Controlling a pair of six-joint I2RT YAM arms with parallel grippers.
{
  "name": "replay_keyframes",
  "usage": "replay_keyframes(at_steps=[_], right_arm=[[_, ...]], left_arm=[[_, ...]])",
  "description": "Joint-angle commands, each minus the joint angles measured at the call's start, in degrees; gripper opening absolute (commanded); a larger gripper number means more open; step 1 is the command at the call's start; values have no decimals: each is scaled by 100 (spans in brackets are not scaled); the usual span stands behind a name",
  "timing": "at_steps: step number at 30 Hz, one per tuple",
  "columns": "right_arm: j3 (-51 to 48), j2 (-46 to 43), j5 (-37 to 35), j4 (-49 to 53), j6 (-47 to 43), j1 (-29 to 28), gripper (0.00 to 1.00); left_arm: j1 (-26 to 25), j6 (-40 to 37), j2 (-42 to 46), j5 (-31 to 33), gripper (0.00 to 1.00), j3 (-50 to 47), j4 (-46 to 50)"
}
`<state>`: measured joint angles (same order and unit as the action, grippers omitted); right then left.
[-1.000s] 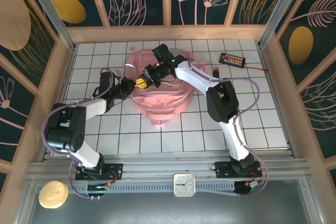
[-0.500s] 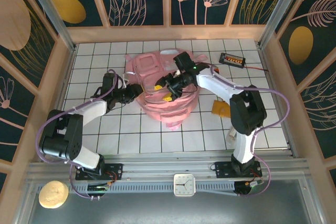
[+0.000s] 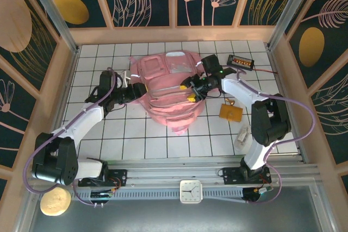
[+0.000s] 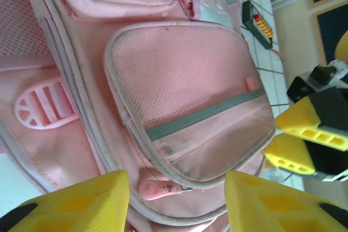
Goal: Pack the student bag
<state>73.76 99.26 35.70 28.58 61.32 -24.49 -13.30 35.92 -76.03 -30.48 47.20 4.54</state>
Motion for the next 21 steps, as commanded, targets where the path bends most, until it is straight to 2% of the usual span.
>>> replay_keyframes(at_steps=[1,15,21], right_arm=[[77,-153,-169,-269,-164,147,56],[536,86,-150,-748,221,221,42],[806,200,-63,-708,343,137,41]], left_arm=[[2,-717,28,259,50,369,694],[-10,-1241,-39,299,55,260,936],[-12,-1325,-69,290,55,221,935]])
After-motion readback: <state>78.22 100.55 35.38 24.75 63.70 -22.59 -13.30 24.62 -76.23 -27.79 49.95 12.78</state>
